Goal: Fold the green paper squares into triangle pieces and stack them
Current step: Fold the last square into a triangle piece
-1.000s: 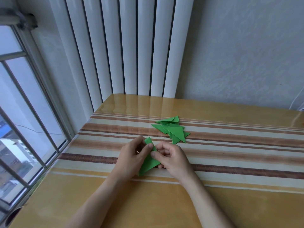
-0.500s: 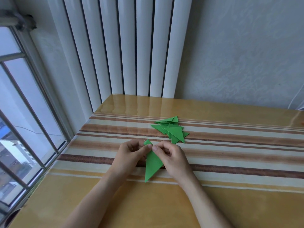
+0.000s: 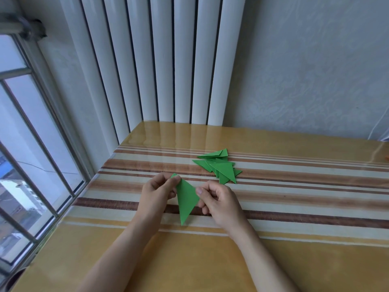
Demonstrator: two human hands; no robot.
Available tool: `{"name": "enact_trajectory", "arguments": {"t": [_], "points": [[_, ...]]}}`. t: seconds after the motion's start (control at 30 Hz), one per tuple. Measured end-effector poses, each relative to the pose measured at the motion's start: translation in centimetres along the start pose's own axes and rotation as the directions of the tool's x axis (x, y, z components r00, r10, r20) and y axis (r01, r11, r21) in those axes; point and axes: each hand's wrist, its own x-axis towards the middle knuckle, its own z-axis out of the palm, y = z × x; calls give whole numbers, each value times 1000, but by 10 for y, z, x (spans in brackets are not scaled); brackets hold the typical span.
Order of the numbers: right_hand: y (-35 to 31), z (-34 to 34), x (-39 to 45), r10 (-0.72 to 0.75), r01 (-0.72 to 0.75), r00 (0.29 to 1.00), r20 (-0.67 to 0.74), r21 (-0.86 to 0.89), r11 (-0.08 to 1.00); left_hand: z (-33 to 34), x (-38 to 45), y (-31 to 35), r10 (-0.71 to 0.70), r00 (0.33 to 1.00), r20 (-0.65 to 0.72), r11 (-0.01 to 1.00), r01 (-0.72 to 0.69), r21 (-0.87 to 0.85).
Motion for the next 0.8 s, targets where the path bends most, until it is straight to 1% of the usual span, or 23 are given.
{"name": "enact_trajectory", "arguments": {"t": [0.13,0.23,0.3,0.37,0.47,0.53,0.6,0.67,0.8], "points": [[-1,0,-1,-28,28,999,-16,-12,1000,1,0,-2,-15,1000,12,1000,15,-25],[0,0,1,-93,92,995,-43,-18,996,1,-2,-1,-10,990,142,1000,12,-14],[0,1,1,-123,123,991,-44,7,992,3,-4,-4,8,978,207,999,-18,47],[0,2,2,-153,153,987,-51,-1,988,5,-5,-6,61,982,180,988,-85,128],[2,2,1,-195,191,979,-65,-58,980,2,-1,-11,218,973,73,936,-230,266],[3,2,2,-205,200,976,-69,-68,977,1,-1,-10,275,960,57,903,-278,328],[3,3,2,-209,205,975,-72,-62,977,1,-1,-10,256,965,58,902,-260,345],[3,3,3,-207,205,975,-79,-41,978,1,0,-11,219,973,65,917,-228,327],[3,4,4,-207,206,975,-83,-17,978,1,-2,-8,135,987,93,973,-149,176]]}}
